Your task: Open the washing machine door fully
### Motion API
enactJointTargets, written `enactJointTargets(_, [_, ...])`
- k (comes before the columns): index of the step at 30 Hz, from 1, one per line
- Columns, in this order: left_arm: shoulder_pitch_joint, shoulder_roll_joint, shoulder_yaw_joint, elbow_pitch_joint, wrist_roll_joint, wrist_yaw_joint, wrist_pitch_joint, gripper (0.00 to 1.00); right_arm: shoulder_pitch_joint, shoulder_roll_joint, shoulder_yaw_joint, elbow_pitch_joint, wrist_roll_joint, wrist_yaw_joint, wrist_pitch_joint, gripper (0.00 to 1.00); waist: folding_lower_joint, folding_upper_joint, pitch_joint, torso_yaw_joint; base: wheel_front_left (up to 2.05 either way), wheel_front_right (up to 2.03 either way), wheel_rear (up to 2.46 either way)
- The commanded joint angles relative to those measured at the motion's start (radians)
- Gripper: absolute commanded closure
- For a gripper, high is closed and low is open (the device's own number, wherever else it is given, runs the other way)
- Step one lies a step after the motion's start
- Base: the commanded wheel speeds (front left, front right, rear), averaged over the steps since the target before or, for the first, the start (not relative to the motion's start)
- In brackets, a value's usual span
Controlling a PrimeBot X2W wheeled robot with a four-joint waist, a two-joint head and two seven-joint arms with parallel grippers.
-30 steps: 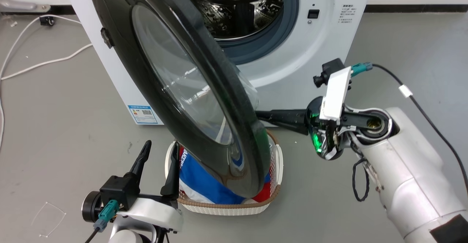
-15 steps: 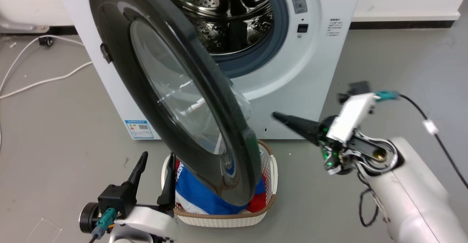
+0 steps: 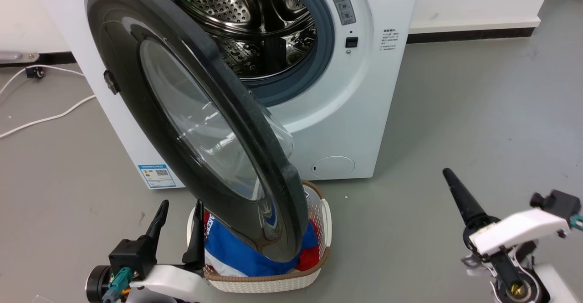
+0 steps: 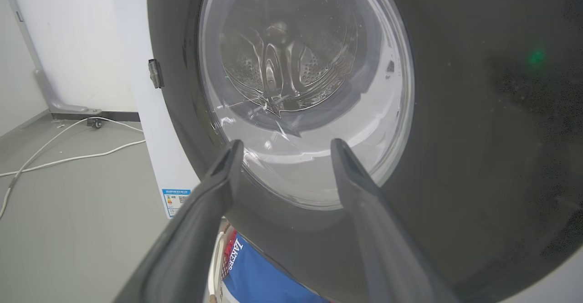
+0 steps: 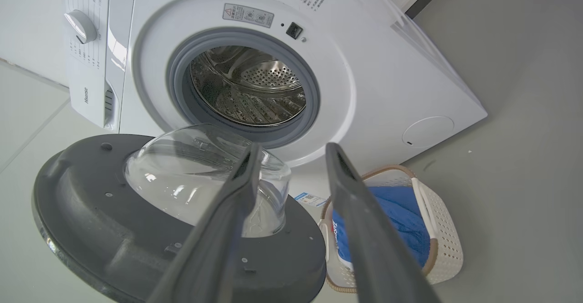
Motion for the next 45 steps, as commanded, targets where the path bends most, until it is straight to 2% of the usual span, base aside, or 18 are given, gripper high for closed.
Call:
enactJointTargets(1, [0.01,-0.001,0.003,0.001,0.002,0.001,-0.003,0.0,0.039,-0.005,-0.016,-0.024,-0.043,0.0,-0.061,0.0,0.0001,-0.0001,-0.001,-0.008,0.0,0.0,0.0])
enactJointTargets(3, [0.01,-0.001,0.004,0.001,0.004,0.001,-0.003,0.0,0.052,-0.003,-0.023,-0.036,-0.063,0.0,-0.086,0.0,0.0001,-0.0001,-0.001,-0.01,0.0,0.0,0.0])
enactJointTargets(4, [0.009,-0.002,0.008,0.003,0.004,0.001,-0.003,0.0,0.069,-0.022,-0.041,-0.051,-0.143,0.0,-0.156,0.0,0.0001,-0.0001,0.0,-0.012,0.0,0.0,0.0])
enactJointTargets(6, [0.009,-0.002,0.01,0.003,0.006,0.002,-0.003,0.0,0.081,-0.031,-0.059,-0.051,-0.249,0.0,-0.218,0.0,0.0001,-0.0001,0.0,-0.012,0.0,0.0,0.0])
enactJointTargets(7, [0.009,-0.002,0.01,0.003,0.006,0.002,-0.003,0.0,0.081,-0.031,-0.059,-0.051,-0.249,0.0,-0.218,0.0,0.0001,-0.0001,0.0,-0.012,0.0,0.0,0.0])
enactJointTargets(11, [0.007,-0.003,0.014,-0.001,0.009,0.002,-0.003,0.0,0.085,-0.025,-0.134,-0.06,-0.511,0.0,-0.266,0.0,0.0001,-0.0001,0.002,-0.01,0.0,0.0,0.0])
enactJointTargets(16, [0.01,-0.004,0.017,-0.001,0.01,0.001,-0.003,0.0,0.116,0.043,-0.246,-0.132,-0.907,0.0,-0.273,0.0,0.0001,-0.0001,0.004,-0.005,0.0,0.0,0.0])
enactJointTargets(20, [0.007,-0.004,0.023,0.002,0.012,0.001,-0.003,0.0,0.162,0.116,-0.273,-0.224,-1.112,0.0,-0.225,0.0,0.0001,-0.0001,0.005,-0.004,0.0,0.0,0.0])
enactJointTargets(24, [0.0,-0.004,0.026,0.006,0.021,0.001,-0.003,0.0,0.21,0.165,-0.26,-0.257,-1.184,0.0,-0.184,0.0,0.0001,-0.0001,0.008,-0.002,0.0,0.0,0.0])
enactJointTargets(28, [-0.003,-0.004,0.028,0.01,0.026,0.001,-0.003,0.0,0.228,0.188,-0.235,-0.249,-1.203,0.0,-0.167,0.0,0.0001,-0.0001,0.01,0.0,0.0,0.0,0.0])
enactJointTargets(43, [-0.01,-0.003,0.038,0.015,0.023,0.0,-0.003,0.0,0.213,0.207,-0.231,-0.255,-1.198,0.0,-0.167,0.0,0.0001,-0.0001,0.011,-0.011,0.0,0.0,0.0])
enactJointTargets(44, [-0.01,-0.003,0.039,0.015,0.021,0.0,-0.003,0.27,0.213,0.208,-0.231,-0.255,-1.199,0.0,-0.167,0.0,0.0001,-0.0001,0.011,-0.012,0.0,0.0,0.0])
enactJointTargets(45, [-0.011,-0.003,0.041,0.017,0.019,0.0,-0.003,0.96,0.214,0.209,-0.23,-0.256,-1.199,0.0,-0.166,0.0,0.0001,-0.0001,0.011,-0.012,0.0,0.0,0.0])
